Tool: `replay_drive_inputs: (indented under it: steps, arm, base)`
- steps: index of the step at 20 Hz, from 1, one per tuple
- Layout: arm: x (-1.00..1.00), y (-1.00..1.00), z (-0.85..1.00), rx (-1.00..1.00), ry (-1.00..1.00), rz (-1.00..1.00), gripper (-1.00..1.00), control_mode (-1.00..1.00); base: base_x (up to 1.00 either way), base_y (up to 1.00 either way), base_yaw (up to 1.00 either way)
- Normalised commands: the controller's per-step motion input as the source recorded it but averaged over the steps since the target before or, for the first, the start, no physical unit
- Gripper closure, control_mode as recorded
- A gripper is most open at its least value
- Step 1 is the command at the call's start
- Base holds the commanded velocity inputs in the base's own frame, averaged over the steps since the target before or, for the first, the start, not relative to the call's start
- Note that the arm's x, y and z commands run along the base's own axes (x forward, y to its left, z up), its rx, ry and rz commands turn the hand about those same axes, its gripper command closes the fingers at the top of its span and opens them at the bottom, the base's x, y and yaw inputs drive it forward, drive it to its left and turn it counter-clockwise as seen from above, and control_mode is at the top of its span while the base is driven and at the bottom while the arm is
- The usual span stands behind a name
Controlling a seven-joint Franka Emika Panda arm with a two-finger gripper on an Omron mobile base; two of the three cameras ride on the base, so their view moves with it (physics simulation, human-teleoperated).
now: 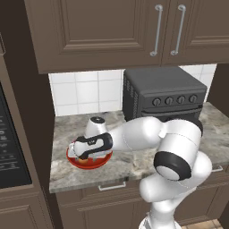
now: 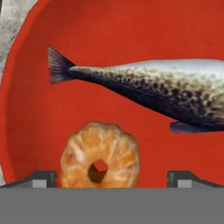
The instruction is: Remove the tangerine from the bowl and place it on the small plate. Then place the bowl with only the fish in the microwave, close the door, and press the start button to microwave the fish.
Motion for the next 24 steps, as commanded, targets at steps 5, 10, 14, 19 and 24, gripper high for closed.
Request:
replay_drive_inputs:
  steps: [5,10,14,19,24]
  arm:
    - [0.14,0.0,-0.09,0.06,0.0,0.0,-1.0,-1.0]
    - [0.03,0.0,-0.15,0.04,0.0,0.0,1.0,-1.0]
    - [0.0,0.0,-0.11,0.02,0.0,0.0,1.0,-1.0]
    - [-0.14,0.0,0.17,0.0,-0.07,0.0,1.0,-1.0]
    - [-0.48,-0.27,0.65,0.0,-0.09,0.0,1.0,-1.0]
  base:
    - [0.0,0.0,0.0]
    - [0.0,0.0,0.0]
    - [0.0,0.0,0.0]
    - [0.0,0.0,0.0]
    - [0.0,0.0,0.0]
